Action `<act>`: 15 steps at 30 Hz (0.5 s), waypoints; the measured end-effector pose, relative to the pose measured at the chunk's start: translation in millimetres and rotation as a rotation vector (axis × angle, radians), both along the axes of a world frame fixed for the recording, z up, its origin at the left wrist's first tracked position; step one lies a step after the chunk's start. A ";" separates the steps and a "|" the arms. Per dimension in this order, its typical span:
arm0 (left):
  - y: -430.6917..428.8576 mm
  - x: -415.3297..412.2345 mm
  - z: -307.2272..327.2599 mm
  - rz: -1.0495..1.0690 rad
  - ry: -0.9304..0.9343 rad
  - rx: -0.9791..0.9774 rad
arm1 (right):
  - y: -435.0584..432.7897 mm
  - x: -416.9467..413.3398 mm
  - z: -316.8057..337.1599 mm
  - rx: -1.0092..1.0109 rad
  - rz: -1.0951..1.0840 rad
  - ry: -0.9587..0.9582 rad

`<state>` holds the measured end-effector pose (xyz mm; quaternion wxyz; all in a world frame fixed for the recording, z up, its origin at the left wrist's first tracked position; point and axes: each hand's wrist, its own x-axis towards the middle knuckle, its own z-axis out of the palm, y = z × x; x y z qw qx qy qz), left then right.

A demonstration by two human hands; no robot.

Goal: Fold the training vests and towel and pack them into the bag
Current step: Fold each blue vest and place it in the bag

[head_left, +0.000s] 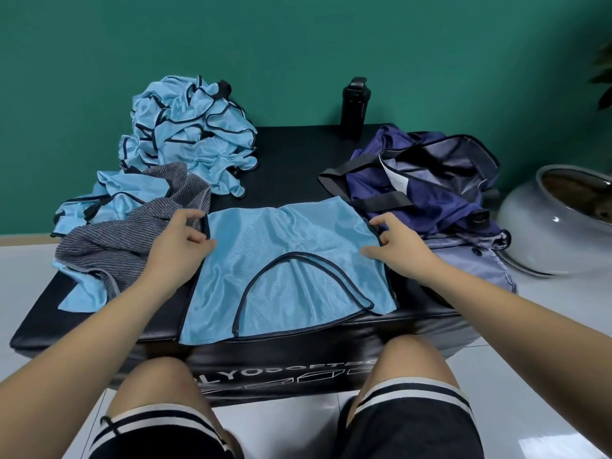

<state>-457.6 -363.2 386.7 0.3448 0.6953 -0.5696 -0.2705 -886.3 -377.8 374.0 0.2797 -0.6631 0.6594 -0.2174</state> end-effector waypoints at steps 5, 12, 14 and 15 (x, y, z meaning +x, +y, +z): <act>-6.9 -11.2 17.2 0.024 0.560 0.079 | 4.3 -2.9 5.8 0.023 0.059 0.070; 2.3 7.9 2.1 0.150 0.391 0.147 | 4.8 -11.1 12.7 0.026 0.050 0.076; 11.3 8.1 0.1 0.109 0.201 0.111 | 11.0 -8.7 4.1 0.021 0.097 0.176; 15.7 8.1 1.8 0.101 0.131 0.082 | 14.2 -7.4 0.3 -0.049 0.112 0.241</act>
